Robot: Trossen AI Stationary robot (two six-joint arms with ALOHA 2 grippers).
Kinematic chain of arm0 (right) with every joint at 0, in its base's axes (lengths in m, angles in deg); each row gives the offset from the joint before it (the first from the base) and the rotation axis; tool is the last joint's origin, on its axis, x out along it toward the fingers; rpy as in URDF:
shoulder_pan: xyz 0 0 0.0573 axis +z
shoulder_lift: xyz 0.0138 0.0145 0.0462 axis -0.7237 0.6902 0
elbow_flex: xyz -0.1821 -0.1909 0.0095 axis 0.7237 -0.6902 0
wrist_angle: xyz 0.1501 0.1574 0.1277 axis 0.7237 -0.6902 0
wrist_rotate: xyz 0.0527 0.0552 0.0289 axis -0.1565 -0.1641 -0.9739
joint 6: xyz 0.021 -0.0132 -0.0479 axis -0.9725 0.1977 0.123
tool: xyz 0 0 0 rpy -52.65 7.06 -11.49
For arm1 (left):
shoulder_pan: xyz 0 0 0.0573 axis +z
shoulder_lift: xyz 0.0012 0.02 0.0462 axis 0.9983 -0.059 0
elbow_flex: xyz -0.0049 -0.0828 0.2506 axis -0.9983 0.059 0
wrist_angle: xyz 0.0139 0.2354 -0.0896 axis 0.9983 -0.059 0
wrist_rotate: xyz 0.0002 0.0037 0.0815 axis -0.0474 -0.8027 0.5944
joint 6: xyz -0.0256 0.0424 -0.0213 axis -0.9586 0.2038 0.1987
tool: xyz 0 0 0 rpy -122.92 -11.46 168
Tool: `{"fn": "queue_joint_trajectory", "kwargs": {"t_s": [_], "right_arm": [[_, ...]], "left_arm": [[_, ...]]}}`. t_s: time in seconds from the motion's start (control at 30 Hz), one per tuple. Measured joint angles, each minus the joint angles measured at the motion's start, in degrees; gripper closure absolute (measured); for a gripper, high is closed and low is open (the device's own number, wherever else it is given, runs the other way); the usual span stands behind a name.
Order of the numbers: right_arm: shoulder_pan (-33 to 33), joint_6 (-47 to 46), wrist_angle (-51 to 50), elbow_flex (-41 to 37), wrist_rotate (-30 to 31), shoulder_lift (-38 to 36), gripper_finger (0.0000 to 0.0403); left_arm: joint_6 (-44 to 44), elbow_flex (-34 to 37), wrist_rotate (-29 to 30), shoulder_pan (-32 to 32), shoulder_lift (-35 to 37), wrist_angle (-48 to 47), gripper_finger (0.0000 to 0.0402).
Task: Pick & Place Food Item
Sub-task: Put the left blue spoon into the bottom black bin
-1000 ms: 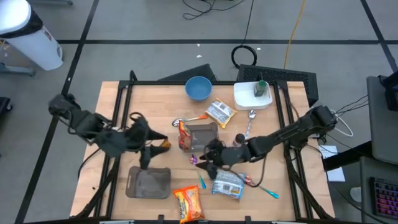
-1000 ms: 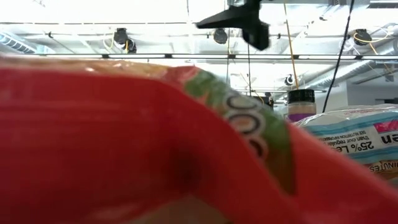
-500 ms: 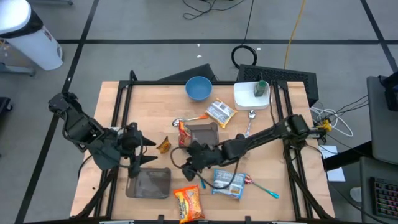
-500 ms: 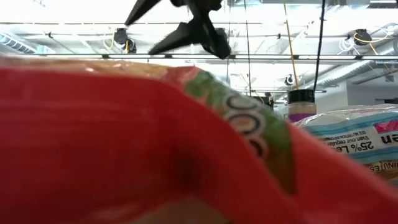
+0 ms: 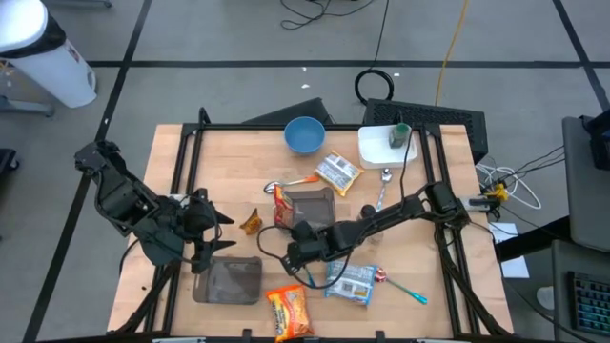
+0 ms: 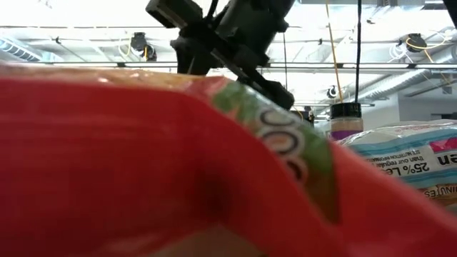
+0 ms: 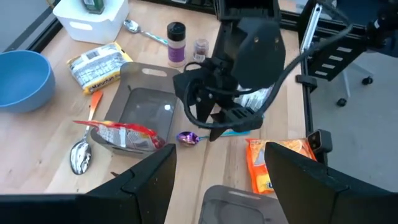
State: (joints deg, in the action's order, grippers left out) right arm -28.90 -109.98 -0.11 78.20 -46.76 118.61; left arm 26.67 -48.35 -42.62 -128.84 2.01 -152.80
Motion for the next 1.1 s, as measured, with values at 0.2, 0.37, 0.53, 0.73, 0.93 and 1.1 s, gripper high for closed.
{"fn": "queue_joint_trajectory", "kwargs": {"t_s": [0.2, 0.37, 0.53, 0.73, 0.93, 1.1], "right_arm": [[0.30, -1.44, -2.02, -0.10, -0.31, 1.61, 0.0204], [0.45, -2.05, -3.89, -0.11, -1.44, 2.14, 0.0204], [0.43, -1.90, -4.42, 0.00, 0.09, 2.07, 0.0204], [0.41, -1.01, -3.25, 0.02, -0.02, 2.80, 0.0204], [0.60, -0.85, 0.51, 0.21, -1.71, 4.50, 0.0204], [1.05, -1.59, -0.50, 0.07, -3.01, 5.31, 0.0204]], "left_arm": [[0.43, 0.00, -0.01, 0.03, 0.02, -0.15, 0.0151], [0.68, 0.00, 0.01, 0.03, 0.02, -0.23, 0.0151], [1.01, 0.00, 0.47, 0.03, 0.03, -0.21, 0.0151], [0.93, 0.00, 1.54, 0.03, 0.03, -0.23, 0.0151], [0.93, 0.00, 2.10, 0.03, 0.04, -0.24, 0.0151], [0.84, 0.00, 2.61, 0.03, 0.04, -0.23, 0.0151]]}}
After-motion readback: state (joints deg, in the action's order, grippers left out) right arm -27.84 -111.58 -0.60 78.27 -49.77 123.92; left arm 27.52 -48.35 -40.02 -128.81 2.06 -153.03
